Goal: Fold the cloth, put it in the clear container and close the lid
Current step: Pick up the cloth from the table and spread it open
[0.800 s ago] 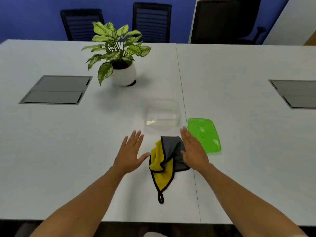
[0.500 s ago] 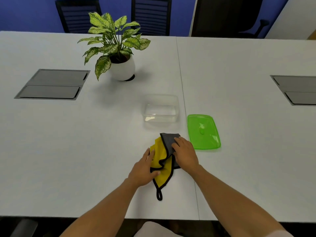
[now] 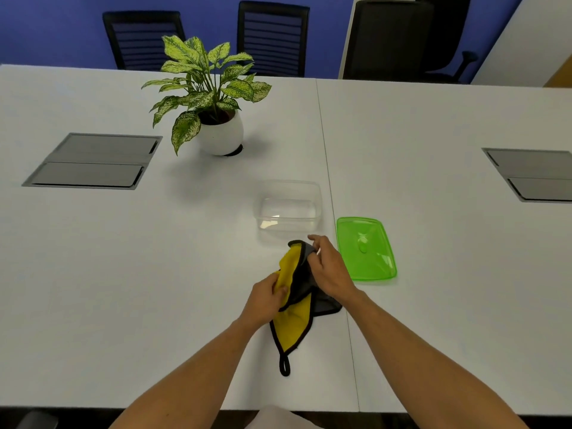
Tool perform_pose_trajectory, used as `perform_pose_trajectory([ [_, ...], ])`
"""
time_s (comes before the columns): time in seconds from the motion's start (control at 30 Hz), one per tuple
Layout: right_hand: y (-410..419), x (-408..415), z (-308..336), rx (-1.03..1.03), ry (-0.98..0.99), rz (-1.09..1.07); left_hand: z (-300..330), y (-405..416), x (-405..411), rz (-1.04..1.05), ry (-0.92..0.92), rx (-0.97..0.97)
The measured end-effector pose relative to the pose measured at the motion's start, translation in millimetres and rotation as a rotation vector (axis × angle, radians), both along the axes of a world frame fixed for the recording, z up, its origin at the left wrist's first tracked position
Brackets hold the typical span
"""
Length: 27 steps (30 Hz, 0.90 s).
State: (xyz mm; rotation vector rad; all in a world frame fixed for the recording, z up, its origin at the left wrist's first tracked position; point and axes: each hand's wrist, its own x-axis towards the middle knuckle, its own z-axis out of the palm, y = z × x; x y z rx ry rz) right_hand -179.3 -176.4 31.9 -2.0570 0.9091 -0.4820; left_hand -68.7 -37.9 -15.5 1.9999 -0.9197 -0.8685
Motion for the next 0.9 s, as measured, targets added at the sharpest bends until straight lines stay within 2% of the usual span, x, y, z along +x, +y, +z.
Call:
perform_pose_trajectory([
  [0.2,-15.0,13.9,58.4,-0.029,-0.283,-0.001,43.1,-23.4,20.0,0.167,0.081,-0.221],
  [0.3,-24.1,17.9,84.5,0.106,-0.449,-0.040,65.7,-28.7,29.4,0.203,0.031,-0.365],
  [0.43,-41.9,19.7,110.1,0.127,-0.591,-0.145,109.1,-36.9,44.4,0.237,-0.044,-0.514],
  [0.53,-54.2,16.3,123.3,0.064,-0.596,-0.163,142.5,-40.5,65.0,0.093,-0.149,-0.465],
  [0.67,-71.4,0.6,139.7,-0.057,-0.520,-0.138,181.1,-40.5,93.5,-0.224,-0.417,-0.235],
  [0.9,-88.2,-21.6,172.7,-0.217,-0.312,0.046,231.1,-45.0,113.4,-0.265,-0.839,-0.375],
])
